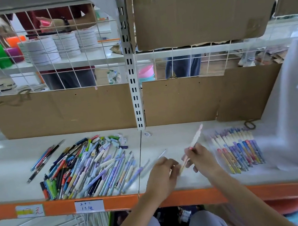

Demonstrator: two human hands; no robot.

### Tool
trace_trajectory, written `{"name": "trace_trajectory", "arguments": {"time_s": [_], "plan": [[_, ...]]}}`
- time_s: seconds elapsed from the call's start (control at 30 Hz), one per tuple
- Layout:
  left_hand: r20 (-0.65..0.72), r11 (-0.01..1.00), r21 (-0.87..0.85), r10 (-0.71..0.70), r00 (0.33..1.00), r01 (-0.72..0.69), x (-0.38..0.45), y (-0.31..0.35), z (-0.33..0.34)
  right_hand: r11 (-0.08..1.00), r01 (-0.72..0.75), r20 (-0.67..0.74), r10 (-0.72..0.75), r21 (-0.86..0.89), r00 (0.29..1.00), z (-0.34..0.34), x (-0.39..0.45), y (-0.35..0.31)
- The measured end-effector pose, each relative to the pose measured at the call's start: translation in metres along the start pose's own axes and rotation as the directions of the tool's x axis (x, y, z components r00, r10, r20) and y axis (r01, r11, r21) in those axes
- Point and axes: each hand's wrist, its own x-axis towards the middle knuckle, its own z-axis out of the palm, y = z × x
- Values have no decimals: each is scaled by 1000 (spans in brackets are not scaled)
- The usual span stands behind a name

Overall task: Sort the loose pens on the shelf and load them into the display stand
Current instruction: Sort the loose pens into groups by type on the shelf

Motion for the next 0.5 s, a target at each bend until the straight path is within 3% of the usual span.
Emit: {"name": "trace_trajectory", "arguments": {"time_s": [0.1,0.2,0.3,0.5], "plan": [[-32,989,147,-3,999,8,2,-18,1,916,42,-78,-80,-400,994,-37,15,11],[-63,983,185,-10,998,22,-1,-31,-5,765,-29,-132,-74,-643,988,-61,29,30],[-3,988,148,-36,999,36,-7,-34,-9,618,-95,-150,-38,-781,988,-71,37,43],[-36,990,136,24,999,-19,-10,-35,-12,426,-44,-108,-128,-904,986,-67,37,49]]}}
